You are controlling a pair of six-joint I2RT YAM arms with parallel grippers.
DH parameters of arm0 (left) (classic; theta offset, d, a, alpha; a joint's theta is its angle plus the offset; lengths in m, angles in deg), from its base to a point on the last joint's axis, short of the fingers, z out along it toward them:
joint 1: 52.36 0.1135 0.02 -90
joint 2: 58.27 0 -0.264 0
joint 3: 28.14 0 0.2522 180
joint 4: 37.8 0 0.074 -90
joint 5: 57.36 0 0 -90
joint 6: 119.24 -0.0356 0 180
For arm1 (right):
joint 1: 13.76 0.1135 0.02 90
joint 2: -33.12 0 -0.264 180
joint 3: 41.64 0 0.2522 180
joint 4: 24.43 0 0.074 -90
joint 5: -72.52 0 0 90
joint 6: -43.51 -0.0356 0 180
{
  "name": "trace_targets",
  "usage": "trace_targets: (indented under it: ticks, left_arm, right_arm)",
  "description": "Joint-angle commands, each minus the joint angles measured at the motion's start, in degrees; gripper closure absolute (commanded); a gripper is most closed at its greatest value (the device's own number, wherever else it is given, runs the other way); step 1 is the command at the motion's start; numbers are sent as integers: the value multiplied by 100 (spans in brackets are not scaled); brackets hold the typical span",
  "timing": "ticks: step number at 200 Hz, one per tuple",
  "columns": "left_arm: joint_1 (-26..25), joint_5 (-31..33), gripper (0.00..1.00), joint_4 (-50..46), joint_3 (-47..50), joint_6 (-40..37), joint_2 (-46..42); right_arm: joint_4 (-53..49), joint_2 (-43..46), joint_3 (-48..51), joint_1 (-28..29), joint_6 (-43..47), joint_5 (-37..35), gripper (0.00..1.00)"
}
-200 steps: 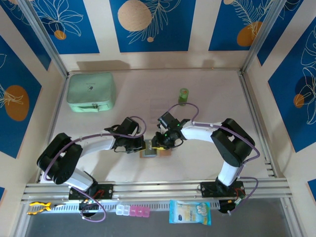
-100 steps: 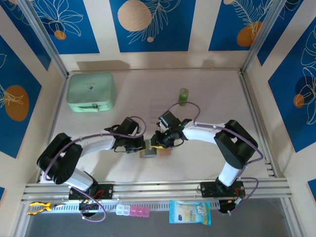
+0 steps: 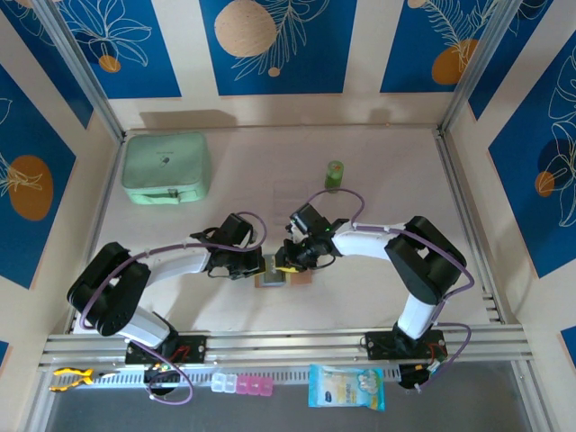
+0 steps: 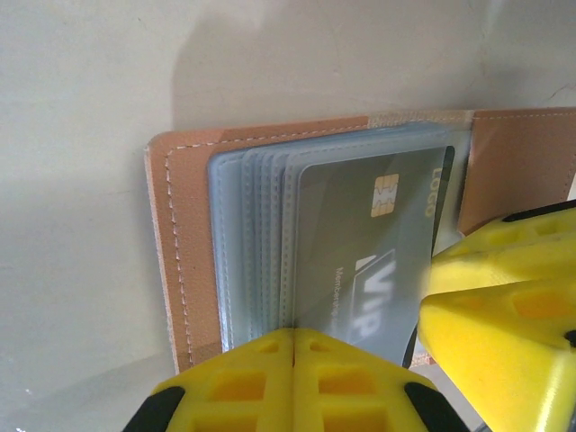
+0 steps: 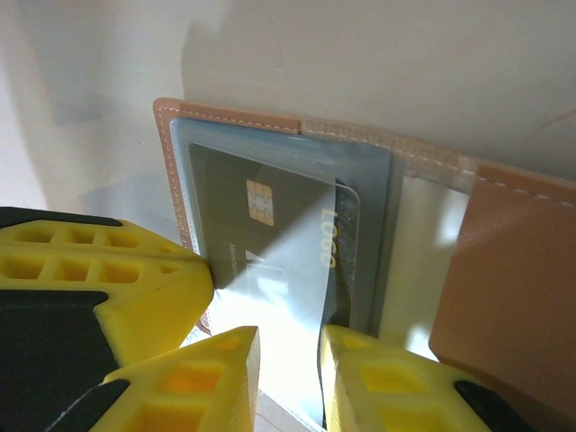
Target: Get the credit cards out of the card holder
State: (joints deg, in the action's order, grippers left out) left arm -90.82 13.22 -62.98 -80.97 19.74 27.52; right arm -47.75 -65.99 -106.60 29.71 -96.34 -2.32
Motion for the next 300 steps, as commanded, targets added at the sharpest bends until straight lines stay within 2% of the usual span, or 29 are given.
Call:
trace_targets:
  ticks: [1, 67, 101, 148, 243, 300]
  left_arm:
    - [-30, 240, 100, -343, -13, -61, 32]
    - [-31, 237, 100, -334, -13, -54, 25]
    - [-39, 237, 99, -340, -4, -47, 16]
    - [-32, 237, 99, -361, -4, -48, -3]
    - [-35, 247, 99, -520, -211, -107, -174]
    - [-115, 52, 99, -618, -528, -162, -261]
  right_arm:
    - [194, -137, 110, -29, -92, 282, 75]
    - [339, -129, 238, -84, -113, 366, 76]
    - [-342, -161, 67, -75, 1, -124, 76]
    - [-528, 100, 57, -76, 88, -368, 76]
    - [-516, 595, 102, -110, 107, -259, 74]
    - [-329, 745, 386, -343, 62, -145, 72]
